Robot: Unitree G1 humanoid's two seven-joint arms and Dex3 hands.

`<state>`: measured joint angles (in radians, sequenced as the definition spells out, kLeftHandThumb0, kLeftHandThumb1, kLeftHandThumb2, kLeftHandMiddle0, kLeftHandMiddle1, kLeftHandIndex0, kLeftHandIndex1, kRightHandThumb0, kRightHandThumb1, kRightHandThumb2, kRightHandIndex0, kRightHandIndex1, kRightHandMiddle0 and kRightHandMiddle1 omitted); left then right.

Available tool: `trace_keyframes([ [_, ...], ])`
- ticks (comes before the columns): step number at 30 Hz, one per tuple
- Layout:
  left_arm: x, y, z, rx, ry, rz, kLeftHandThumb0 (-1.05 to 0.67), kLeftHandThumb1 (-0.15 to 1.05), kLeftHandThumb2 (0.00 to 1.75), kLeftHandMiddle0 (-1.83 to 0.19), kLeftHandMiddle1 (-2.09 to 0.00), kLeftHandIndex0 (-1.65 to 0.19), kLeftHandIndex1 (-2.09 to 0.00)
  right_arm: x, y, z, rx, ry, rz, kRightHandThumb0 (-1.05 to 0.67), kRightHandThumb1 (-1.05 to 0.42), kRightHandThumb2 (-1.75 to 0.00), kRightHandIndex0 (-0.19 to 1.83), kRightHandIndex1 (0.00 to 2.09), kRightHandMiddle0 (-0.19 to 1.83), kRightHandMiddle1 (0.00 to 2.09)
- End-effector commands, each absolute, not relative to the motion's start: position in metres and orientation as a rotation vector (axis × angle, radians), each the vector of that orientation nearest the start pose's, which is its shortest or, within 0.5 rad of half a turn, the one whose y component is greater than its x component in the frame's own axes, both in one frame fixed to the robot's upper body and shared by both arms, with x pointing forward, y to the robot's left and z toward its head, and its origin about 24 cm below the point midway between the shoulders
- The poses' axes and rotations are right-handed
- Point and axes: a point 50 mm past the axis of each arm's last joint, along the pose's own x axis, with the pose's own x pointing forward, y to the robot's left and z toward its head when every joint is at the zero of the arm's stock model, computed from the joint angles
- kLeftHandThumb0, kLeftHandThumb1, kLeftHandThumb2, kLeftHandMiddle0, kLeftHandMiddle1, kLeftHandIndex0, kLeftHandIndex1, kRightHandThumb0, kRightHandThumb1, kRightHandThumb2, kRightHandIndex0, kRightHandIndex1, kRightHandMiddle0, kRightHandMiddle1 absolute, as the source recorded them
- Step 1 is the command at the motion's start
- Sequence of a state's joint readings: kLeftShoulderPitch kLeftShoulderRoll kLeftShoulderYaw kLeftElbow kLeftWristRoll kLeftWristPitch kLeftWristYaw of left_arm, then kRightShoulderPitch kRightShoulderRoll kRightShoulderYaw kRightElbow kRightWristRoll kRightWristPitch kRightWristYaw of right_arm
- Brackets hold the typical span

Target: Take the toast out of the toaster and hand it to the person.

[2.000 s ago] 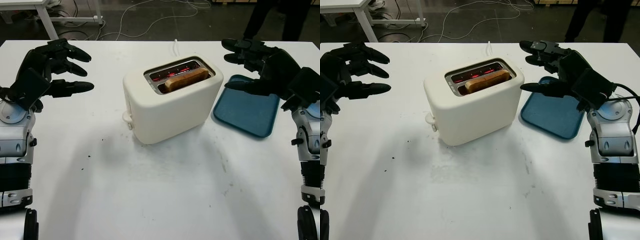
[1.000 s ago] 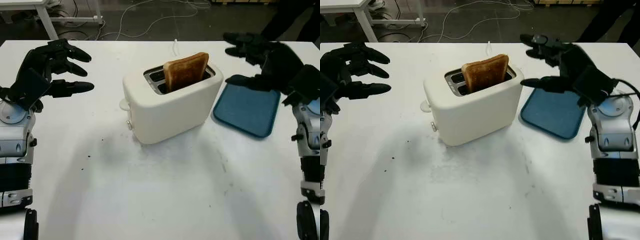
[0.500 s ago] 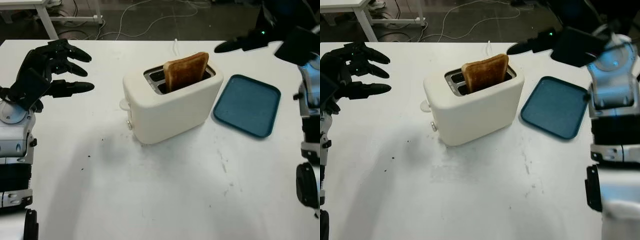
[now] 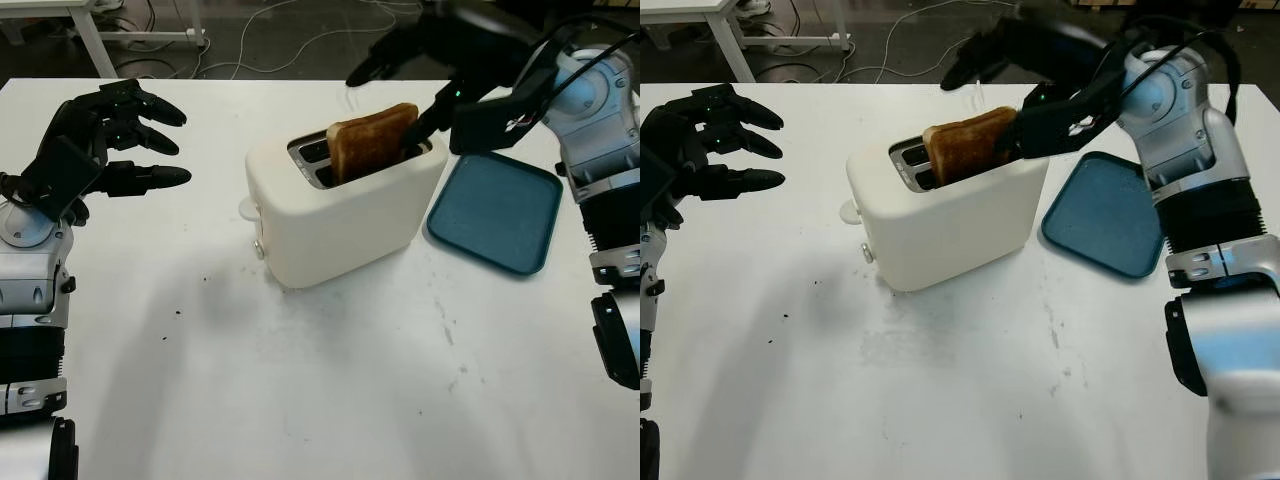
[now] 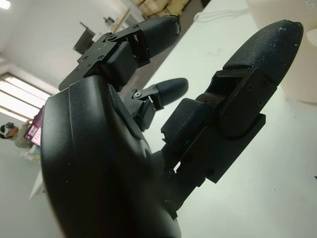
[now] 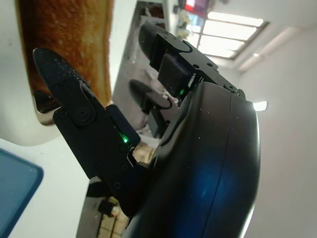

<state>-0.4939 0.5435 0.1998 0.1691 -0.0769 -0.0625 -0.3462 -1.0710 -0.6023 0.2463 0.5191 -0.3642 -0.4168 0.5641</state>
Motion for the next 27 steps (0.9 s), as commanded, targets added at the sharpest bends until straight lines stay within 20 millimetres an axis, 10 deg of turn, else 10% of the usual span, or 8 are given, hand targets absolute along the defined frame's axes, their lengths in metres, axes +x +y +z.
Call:
trace_keyframes([
  [1,0.321,0.251,0.200,0.481,-0.395,-0.136,-1.05,0.54,0.00,-0.59,-1.15,-0.62,-1.00,0.369,-0.138,0.265,-1.289,-0.553,0.630,-0.57,-0.59,-0.01,0.64,0.47,0.80,0.05],
  [20,0.321,0.250,0.198,0.496,-0.401,-0.127,-1.05,0.56,0.01,-0.60,-1.17,-0.60,-1.06,0.377,-0.123,0.234,-1.271,-0.552,0.676,-0.33,-0.64,-0.01,0.61,0.62,0.82,0.04],
  [27,0.321,0.251,0.197,0.482,-0.399,-0.128,-1.05,0.56,0.00,-0.61,-1.16,-0.60,-1.06,0.378,-0.124,0.237,-1.304,-0.587,0.643,-0.41,-0.73,-0.02,1.16,0.86,1.23,0.21],
])
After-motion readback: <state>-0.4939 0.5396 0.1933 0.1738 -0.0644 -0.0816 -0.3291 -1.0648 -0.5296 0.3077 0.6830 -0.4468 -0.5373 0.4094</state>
